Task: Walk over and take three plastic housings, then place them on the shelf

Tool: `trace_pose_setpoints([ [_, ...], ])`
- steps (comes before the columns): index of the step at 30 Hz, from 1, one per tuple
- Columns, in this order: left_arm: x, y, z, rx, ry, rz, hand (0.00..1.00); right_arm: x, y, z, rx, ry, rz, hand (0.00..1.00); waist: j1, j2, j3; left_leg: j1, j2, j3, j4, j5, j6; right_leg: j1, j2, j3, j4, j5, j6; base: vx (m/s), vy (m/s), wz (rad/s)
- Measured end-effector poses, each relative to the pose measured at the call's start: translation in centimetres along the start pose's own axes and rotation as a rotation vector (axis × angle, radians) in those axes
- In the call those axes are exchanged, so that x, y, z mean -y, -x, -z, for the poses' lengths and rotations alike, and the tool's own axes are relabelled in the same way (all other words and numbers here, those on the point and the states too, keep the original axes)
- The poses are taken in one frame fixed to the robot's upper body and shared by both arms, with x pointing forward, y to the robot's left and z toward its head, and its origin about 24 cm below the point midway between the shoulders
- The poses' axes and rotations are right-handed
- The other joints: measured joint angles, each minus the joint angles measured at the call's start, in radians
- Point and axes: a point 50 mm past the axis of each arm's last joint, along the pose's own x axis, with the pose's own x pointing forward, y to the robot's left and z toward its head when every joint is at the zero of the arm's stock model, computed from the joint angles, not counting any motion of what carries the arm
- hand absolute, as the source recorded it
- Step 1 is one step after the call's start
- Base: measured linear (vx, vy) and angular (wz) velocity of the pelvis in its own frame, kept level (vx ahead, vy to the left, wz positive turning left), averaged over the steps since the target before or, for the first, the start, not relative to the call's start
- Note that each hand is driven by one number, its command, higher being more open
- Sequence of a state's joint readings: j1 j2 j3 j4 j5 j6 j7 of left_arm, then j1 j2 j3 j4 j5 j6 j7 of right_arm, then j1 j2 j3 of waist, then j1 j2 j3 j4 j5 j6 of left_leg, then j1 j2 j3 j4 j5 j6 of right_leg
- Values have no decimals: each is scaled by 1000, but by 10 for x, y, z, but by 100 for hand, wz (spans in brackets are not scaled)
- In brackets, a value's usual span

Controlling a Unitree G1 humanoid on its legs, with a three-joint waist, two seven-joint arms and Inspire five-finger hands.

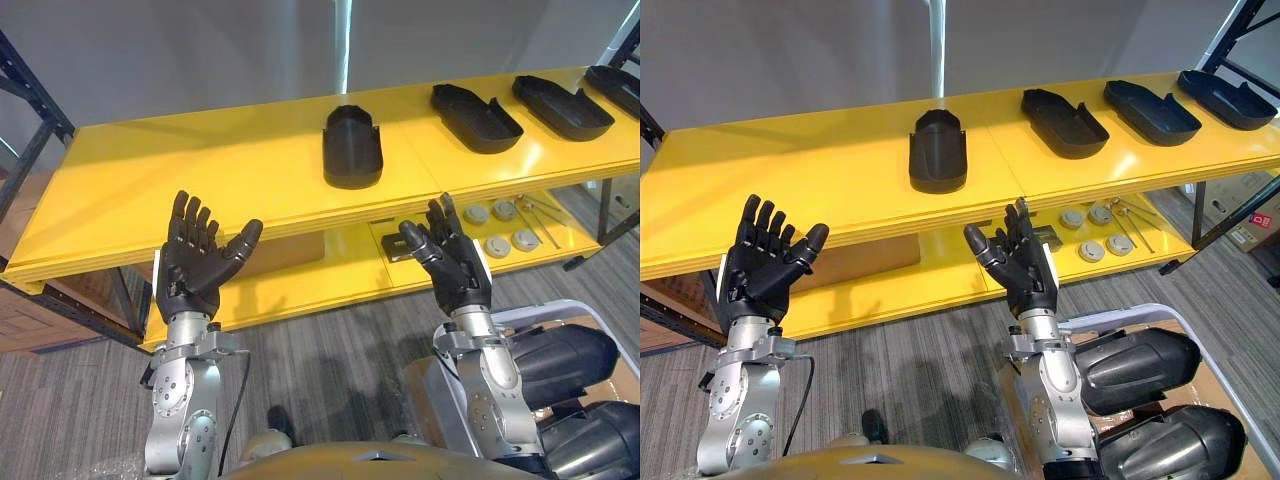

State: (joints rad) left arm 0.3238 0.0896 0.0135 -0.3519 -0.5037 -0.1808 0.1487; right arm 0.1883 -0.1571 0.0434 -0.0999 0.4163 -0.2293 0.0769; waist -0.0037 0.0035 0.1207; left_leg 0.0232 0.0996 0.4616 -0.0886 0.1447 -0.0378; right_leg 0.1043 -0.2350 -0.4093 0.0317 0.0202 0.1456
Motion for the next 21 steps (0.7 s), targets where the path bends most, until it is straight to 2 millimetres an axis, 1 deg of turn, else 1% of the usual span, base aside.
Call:
trace_pose_setpoints([
  [3, -2, 1, 0, -2, -3, -11, 100, 2, -5, -2, 3, 27, -13, 100, 4, 0, 0, -3, -1, -8, 0, 4, 2, 7, 0, -14, 2, 0, 0, -15, 20, 14],
  [5, -4, 2, 0, -7, -7, -19, 100, 3, -14, -5, 15, 52, -40, 100, 6, 0, 0, -12, 0, -18, 0, 5, -1, 6, -1, -26, 4, 0, 0, -34, 34, 16],
  [6, -8, 5, 1, -16, -16, -33, 100, 3, -21, -7, 24, 63, -62, 100, 10, 0, 1, -14, 0, -20, 0, 6, -1, 4, 0, -28, 5, 0, -1, -32, 35, 7],
  [9, -13, 7, 2, -30, -27, -52, 100, 2, -29, -11, 38, 81, -92, 100, 33, 2, 6, -15, 6, -19, 0, 6, 0, 3, 0, -32, 7, -2, -7, -33, 29, 6],
  [11, -15, 7, 1, -24, -32, -59, 100, -3, -35, -11, 41, 80, -133, 100, 36, 1, 11, -21, 9, -15, 0, 5, 3, 1, 0, -44, 8, -3, -8, -35, 37, 15],
  [15, -14, 7, 1, -27, -32, -55, 100, -10, -40, -12, 47, 77, -173, 100, 36, 1, 11, -44, 16, 0, 0, 10, 4, -17, 3, -54, 7, -3, -8, -2, 28, 9],
  [17, -13, 7, 2, -29, -31, -51, 100, -14, -45, -13, 54, 77, -189, 100, 37, 2, 24, -50, 17, 0, 0, 18, 1, -18, 5, -55, 11, 0, -10, 16, 13, 0],
  [21, -11, 7, 3, -33, -29, -46, 100, -15, -54, -10, 36, 80, -194, 100, 41, 3, 39, -55, 17, -1, 0, 19, 1, -26, 3, -56, 19, 1, -8, 0, 0, 0],
])
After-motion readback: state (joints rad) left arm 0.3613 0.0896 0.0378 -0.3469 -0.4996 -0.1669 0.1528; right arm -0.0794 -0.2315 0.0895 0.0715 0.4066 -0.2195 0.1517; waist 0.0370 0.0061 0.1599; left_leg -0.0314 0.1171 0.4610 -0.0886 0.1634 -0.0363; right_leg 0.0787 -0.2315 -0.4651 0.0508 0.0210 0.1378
